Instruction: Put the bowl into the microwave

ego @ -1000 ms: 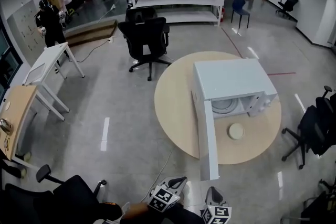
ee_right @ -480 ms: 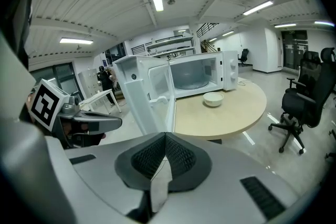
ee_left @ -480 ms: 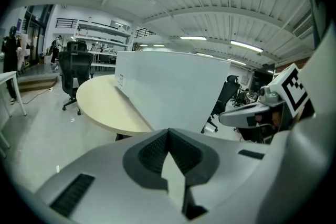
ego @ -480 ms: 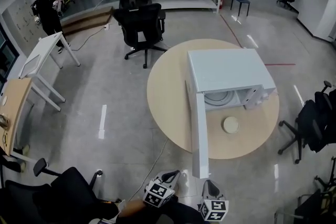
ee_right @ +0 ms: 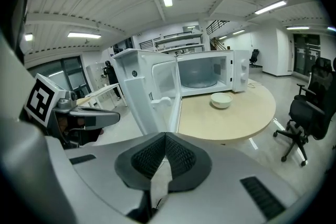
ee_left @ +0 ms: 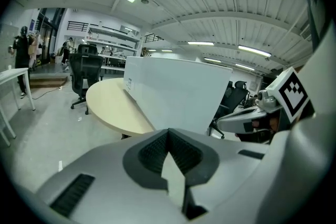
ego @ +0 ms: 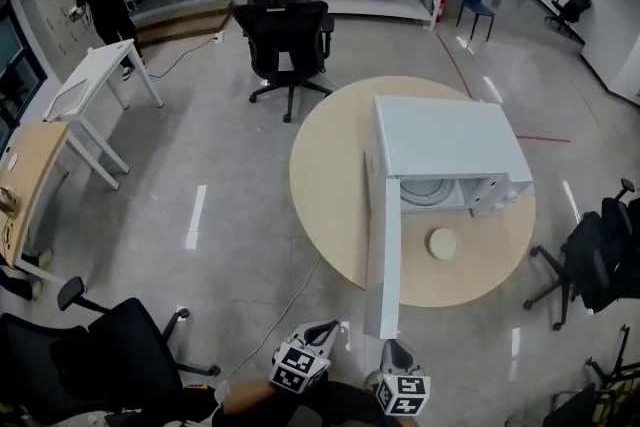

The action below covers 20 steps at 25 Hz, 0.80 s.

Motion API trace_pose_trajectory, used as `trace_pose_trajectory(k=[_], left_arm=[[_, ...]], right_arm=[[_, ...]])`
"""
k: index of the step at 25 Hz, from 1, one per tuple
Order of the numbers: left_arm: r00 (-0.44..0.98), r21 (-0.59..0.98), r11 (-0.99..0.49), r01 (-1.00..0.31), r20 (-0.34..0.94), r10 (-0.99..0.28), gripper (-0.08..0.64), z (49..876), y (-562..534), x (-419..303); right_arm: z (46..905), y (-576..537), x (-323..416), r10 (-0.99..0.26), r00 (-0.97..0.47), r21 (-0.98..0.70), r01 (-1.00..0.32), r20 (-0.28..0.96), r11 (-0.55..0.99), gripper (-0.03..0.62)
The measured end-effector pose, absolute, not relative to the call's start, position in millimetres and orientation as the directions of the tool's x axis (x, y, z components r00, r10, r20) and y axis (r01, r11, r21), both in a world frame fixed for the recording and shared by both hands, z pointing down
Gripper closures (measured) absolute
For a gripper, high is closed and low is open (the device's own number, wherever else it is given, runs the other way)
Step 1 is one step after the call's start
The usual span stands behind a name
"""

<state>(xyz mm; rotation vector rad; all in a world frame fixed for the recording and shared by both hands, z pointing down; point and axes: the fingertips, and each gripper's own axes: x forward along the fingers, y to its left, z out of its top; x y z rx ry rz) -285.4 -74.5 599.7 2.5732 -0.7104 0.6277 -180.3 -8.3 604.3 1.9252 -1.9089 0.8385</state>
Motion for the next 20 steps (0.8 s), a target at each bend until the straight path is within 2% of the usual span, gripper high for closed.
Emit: trace_pose_trajectory(k=[10, 20], left_arm=[[0.69, 0.226, -0.688, -0.689, 0.494, -0.529, 0.514, 580, -56, -275], [0.614, 0.178, -0.616, -0.767, 0.482, -0.625, 0.514, 569, -15, -244]], right_arm=[[584, -10, -158, -0.816, -0.184, -0.171, -0.98, 0.548, 0.106, 0.577], [579, 11, -118, -0.806, -0.281, -0.167, -0.959, 0.521, 0.227, 0.577]])
